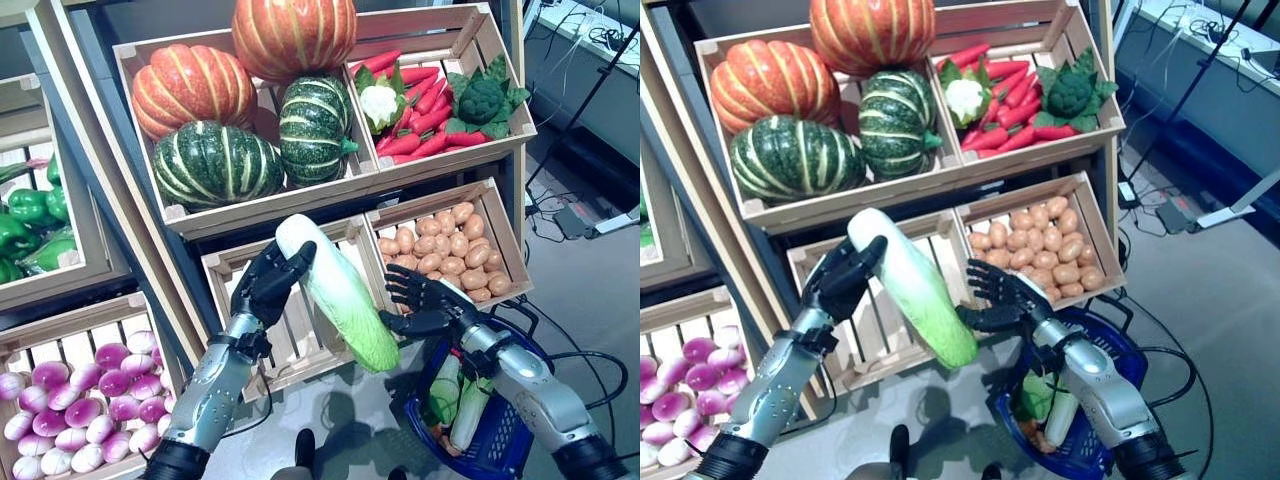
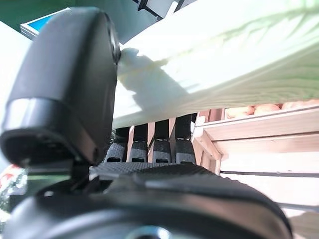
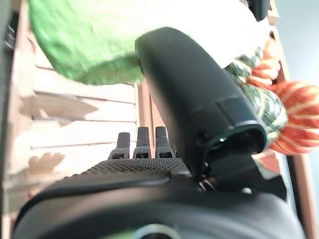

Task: Put vegetables into the basket

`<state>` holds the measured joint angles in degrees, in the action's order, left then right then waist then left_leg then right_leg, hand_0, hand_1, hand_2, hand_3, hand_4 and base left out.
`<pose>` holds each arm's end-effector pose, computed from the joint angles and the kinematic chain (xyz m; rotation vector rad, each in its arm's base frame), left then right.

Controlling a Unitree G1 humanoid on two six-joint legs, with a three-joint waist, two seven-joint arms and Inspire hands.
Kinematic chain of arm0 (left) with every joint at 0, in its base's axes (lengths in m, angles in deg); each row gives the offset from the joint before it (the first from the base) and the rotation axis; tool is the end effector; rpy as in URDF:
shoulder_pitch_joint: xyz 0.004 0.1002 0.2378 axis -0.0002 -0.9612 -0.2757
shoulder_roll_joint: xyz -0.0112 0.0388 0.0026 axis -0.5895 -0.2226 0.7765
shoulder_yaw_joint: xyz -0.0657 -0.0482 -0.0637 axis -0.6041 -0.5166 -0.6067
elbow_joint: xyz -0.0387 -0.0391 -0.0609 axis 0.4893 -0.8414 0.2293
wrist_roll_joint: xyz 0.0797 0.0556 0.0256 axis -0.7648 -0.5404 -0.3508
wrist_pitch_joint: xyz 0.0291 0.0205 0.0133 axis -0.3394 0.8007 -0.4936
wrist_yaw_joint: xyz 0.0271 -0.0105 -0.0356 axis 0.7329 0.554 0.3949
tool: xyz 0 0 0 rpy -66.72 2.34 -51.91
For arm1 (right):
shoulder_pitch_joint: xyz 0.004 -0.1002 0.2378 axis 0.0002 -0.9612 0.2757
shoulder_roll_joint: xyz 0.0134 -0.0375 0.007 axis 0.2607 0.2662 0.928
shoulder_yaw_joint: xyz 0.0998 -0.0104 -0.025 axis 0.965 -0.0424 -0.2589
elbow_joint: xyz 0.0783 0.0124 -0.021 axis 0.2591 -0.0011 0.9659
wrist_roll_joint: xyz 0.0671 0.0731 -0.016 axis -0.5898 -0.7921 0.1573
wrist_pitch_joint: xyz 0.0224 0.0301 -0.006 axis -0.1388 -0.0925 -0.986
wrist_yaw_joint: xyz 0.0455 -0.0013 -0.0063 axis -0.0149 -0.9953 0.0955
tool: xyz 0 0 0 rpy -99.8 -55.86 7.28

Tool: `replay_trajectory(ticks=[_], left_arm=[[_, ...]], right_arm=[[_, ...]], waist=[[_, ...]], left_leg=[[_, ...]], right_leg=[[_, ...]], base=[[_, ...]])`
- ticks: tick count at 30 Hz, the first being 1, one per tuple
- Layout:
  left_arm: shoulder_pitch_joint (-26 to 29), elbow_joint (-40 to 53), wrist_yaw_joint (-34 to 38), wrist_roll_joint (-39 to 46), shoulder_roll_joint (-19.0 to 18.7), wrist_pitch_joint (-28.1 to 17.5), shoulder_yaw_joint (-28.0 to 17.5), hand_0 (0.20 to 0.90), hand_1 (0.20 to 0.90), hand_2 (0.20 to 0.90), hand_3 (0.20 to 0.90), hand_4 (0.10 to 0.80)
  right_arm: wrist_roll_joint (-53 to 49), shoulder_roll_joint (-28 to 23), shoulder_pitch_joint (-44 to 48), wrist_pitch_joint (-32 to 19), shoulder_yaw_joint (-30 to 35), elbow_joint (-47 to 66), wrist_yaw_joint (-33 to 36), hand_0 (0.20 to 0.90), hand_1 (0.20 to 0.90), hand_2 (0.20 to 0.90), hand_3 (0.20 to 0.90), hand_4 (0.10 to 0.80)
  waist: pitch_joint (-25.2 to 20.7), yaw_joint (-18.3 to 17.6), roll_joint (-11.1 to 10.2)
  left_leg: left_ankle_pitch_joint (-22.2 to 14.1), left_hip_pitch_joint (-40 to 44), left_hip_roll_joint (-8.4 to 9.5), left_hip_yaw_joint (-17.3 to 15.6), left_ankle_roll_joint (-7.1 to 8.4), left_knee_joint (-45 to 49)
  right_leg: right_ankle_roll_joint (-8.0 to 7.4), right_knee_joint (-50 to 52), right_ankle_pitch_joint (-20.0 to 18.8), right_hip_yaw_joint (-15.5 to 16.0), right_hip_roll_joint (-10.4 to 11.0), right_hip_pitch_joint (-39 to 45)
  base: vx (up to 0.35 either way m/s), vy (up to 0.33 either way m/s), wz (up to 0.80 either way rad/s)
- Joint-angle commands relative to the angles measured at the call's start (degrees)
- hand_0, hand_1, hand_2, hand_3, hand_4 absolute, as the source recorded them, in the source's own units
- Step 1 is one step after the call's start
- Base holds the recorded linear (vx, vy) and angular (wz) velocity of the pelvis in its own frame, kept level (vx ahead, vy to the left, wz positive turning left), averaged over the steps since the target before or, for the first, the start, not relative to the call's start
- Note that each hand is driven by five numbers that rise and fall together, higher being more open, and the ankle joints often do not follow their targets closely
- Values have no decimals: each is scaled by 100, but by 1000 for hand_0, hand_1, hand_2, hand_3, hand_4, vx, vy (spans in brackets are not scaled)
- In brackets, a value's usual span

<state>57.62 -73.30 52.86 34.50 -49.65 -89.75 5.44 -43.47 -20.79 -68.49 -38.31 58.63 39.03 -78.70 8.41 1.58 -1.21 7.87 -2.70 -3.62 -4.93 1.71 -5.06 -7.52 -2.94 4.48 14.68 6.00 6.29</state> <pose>0.2146 0.1940 0.0601 -0.4866 0.0009 -0.1849 0.2165 -0.2008 0.0689 -0.0197 0.2811 0.5441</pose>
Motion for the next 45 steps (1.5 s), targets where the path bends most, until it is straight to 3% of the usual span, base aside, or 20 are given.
replay_trajectory(ticks=[1,8,13,18,26,39,41,45], left_arm=[[647,110,-366,-7,-181,-495,100,300,300,300,300,400],[713,9,-499,-29,-299,-506,241,300,300,300,300,400],[693,-54,-581,-20,-337,-508,300,300,300,300,300,400],[591,-110,-833,14,-403,-459,264,300,300,300,300,400],[424,-126,-1174,51,-519,-457,128,300,300,300,300,400],[368,-154,-1447,-57,-470,-335,21,300,300,300,300,400],[395,-167,-1442,-97,-432,-341,23,300,300,300,300,400],[380,-124,-1280,-75,-432,-453,42,300,300,300,300,400]], right_arm=[[-699,-107,670,143,-450,499,-938,900,900,900,900,800],[-1676,-196,967,998,-1073,300,-2160,900,900,900,900,800],[-2156,-120,1070,1229,-1288,222,-2835,900,900,900,900,800],[-2708,19,1063,1189,-1274,202,-3793,900,900,900,900,800],[-3018,55,917,724,-929,229,-5043,900,900,900,900,800],[-3192,237,697,650,-381,295,-5142,900,900,900,900,800],[-2892,218,653,600,-391,264,-4944,900,900,900,900,800],[-2428,-30,485,687,-385,239,-3685,900,900,900,900,800]], waist=[[-602,114,-254],[-670,200,-319],[-710,241,-328],[-756,284,-317],[-708,302,-279],[-625,251,-220],[-619,239,-224],[-602,173,-229]], left_leg=[[-743,410,22,-110,68,6],[-715,425,1,-63,115,6],[-717,438,-4,-26,133,6],[-722,470,-16,-18,151,6],[-740,492,-27,11,148,6],[-772,508,-50,47,164,6],[-773,501,-49,54,166,6],[-746,492,-64,33,180,6]], right_leg=[[-87,-143,-769,-100,399,-286],[-90,-156,-773,-48,417,-235],[-98,-173,-773,-48,428,-207],[-107,-162,-757,-53,440,-174],[-96,-93,-687,-120,426,-189],[-106,-58,-620,-160,413,-184],[-105,-52,-617,-165,409,-197],[-112,-74,-646,-166,408,-210]], base=[[0,0,0],[1,-1,0],[4,-2,2],[11,4,7],[1,1,0],[0,0,0],[0,0,0],[0,0,0]])
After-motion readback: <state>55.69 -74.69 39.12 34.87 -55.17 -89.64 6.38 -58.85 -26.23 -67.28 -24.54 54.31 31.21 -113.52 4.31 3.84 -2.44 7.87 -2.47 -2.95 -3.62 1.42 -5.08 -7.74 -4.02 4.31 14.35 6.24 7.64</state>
